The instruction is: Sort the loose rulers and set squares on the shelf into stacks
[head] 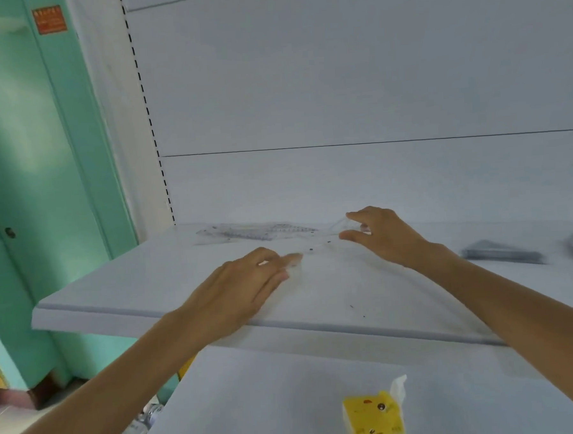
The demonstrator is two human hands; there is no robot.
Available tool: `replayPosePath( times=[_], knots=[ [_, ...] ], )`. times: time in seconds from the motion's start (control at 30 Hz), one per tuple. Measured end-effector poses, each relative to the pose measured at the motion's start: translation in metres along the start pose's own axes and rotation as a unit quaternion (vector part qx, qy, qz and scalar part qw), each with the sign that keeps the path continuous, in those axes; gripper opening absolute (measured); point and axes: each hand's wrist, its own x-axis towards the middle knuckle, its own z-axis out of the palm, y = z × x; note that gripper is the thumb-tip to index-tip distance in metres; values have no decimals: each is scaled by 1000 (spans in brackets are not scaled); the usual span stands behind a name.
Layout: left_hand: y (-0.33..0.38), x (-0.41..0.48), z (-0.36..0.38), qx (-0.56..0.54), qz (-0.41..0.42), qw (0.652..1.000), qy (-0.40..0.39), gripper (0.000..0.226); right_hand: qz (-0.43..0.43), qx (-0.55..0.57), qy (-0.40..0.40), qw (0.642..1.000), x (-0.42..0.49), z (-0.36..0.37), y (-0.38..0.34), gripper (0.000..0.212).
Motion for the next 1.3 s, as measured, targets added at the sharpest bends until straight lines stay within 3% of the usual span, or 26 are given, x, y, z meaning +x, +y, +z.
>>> replayPosePath(
  times=[0.07, 0.2, 0.3, 0.43, 0.67, 0.77, 0.9, 1.07, 1.17, 1.3],
  knots=[
    [7, 24, 10, -71, -3, 997, -10, 36, 9, 22, 36, 999, -8, -14, 16, 58],
    [32, 72, 31, -225, -34, 972, -64, 38, 29, 7, 99, 995, -33, -48, 57, 49],
    [57, 105, 50, -242, -25, 963, -117, 34, 51, -30, 112, 992, -55, -81, 93, 44],
    [90, 139, 74, -240, -29, 966, -94, 32, 91, -75, 111, 987, -79, -113, 130, 44],
    [126, 161, 106, -240, -70, 966, -62, 49, 107, -99, 23, 989, -94, -108, 156, 45],
    [135, 162, 107, -250, -87, 964, -34, 45, 118, -111, -4, 987, -91, -107, 158, 41],
    [138, 156, 104, -269, -117, 956, 18, 36, 132, -128, -106, 977, -94, -98, 165, 40],
    [136, 151, 103, -273, -141, 951, 43, 30, 121, -173, -127, 969, -96, -98, 164, 48],
    [137, 156, 104, -272, -147, 950, 42, 32, 84, -191, -97, 973, -107, -107, 153, 54],
    [146, 173, 109, -294, -164, 939, 72, 27, 29, -179, -89, 979, -143, -107, 138, 46]
  ],
)
